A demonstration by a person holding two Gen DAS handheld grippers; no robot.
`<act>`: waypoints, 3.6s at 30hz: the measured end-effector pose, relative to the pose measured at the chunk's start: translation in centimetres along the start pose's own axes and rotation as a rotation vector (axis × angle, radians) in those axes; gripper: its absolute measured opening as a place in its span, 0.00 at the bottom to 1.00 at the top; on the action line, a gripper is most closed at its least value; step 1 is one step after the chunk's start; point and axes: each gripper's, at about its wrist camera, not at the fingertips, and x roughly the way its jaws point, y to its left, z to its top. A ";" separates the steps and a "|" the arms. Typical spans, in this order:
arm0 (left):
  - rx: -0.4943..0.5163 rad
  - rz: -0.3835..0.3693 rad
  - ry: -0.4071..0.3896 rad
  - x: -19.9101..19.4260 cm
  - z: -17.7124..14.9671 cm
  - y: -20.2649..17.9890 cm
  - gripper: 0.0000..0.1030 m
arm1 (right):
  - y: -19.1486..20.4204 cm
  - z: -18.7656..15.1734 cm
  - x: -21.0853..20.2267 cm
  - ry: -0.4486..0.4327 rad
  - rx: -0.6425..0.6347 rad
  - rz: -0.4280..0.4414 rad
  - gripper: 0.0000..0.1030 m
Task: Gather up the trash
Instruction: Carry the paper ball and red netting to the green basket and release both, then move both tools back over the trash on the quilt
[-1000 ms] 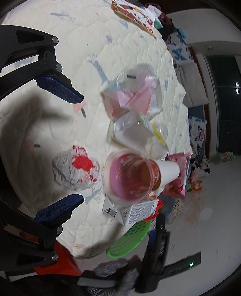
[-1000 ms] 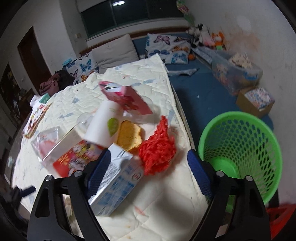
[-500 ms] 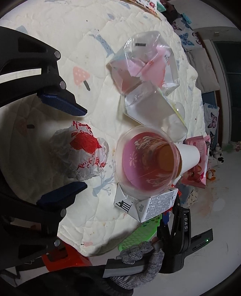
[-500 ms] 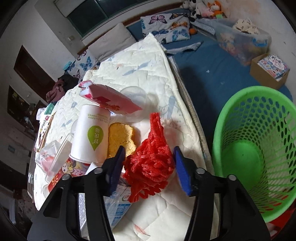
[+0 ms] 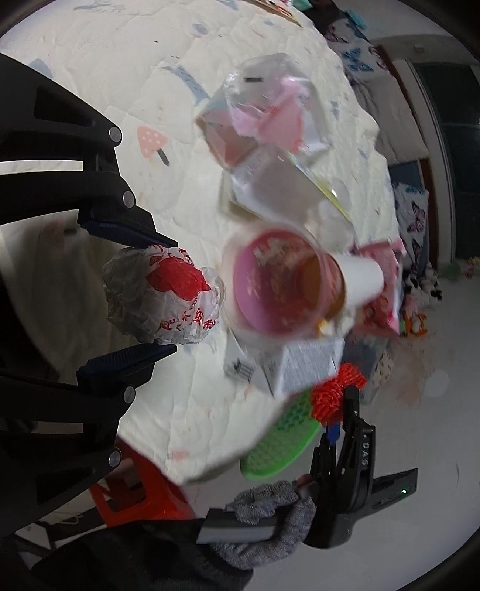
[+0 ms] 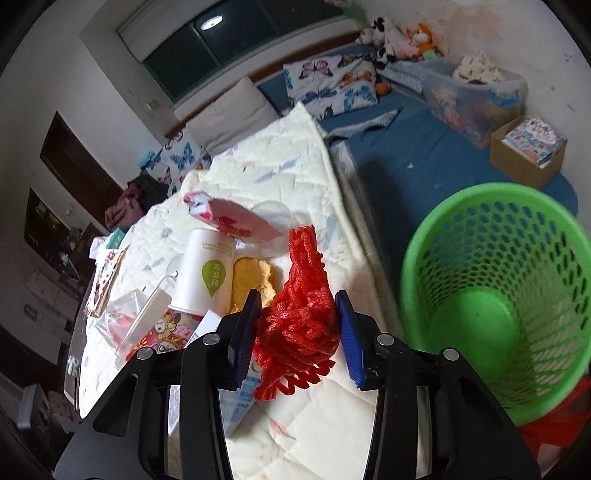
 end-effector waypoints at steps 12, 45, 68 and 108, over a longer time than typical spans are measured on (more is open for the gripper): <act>0.131 -0.165 -0.054 1.3 9.1 -8.5 0.46 | -6.7 -0.6 -7.6 -0.131 0.071 -0.139 0.41; 0.170 -0.155 -0.029 8.6 15.7 -15.9 0.74 | -15.5 -3.0 -7.6 -0.135 0.201 -0.236 0.42; 0.038 -0.036 -0.139 0.3 10.0 -6.3 0.77 | -13.5 -1.9 -4.1 -0.109 0.184 -0.288 0.62; -0.267 0.133 -0.173 -4.3 2.2 7.6 0.77 | 8.9 4.3 2.9 -0.060 -0.306 -0.082 0.75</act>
